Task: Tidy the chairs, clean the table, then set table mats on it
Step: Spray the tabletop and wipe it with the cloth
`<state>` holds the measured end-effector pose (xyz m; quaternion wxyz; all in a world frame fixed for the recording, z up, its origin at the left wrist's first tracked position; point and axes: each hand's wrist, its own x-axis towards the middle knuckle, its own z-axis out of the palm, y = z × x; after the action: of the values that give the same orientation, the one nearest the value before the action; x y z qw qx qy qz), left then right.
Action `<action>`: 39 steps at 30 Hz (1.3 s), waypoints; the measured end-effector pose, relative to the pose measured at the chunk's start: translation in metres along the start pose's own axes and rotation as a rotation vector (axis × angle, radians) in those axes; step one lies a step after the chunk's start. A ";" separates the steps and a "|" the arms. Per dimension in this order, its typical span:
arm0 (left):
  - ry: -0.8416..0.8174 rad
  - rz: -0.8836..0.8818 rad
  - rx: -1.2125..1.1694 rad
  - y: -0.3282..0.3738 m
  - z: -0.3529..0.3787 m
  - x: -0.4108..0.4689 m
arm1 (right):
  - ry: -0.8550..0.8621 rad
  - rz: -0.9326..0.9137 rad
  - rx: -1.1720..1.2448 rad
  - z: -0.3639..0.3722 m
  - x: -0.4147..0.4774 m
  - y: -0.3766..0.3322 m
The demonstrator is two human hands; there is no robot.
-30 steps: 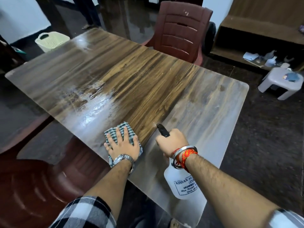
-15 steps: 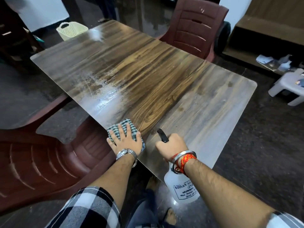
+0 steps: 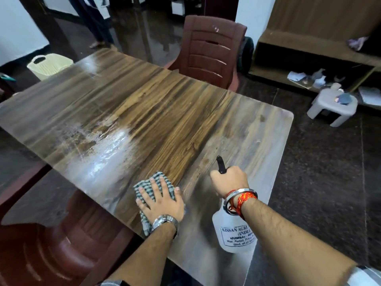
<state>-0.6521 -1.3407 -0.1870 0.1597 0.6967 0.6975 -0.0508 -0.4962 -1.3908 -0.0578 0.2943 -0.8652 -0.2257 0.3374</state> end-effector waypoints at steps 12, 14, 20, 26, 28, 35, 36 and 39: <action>-0.042 0.459 0.078 0.222 0.011 0.111 | 0.273 0.040 0.110 -0.064 0.123 -0.019; -0.043 0.523 0.092 0.258 0.011 0.137 | 0.307 0.059 0.118 -0.075 0.145 -0.018; -0.028 0.669 0.156 0.347 0.008 0.197 | 0.345 0.092 0.134 -0.100 0.183 -0.005; -0.021 0.779 0.187 0.407 0.011 0.238 | 0.373 0.129 0.163 -0.110 0.206 0.012; -0.012 0.812 0.202 0.423 0.011 0.246 | 0.381 0.139 0.179 -0.113 0.211 0.018; -0.034 0.907 0.265 0.453 0.018 0.244 | 0.409 0.148 0.226 -0.128 0.213 0.032; -0.043 0.929 0.274 0.456 0.019 0.242 | 0.410 0.151 0.233 -0.129 0.213 0.032; -0.070 0.997 0.293 0.461 0.021 0.230 | 0.417 0.182 0.261 -0.132 0.214 0.030</action>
<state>-0.1881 -1.1164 -0.2043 0.0884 0.9572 0.2607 -0.0890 -0.2522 -1.3336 -0.0948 0.4121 -0.8874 -0.0362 0.2033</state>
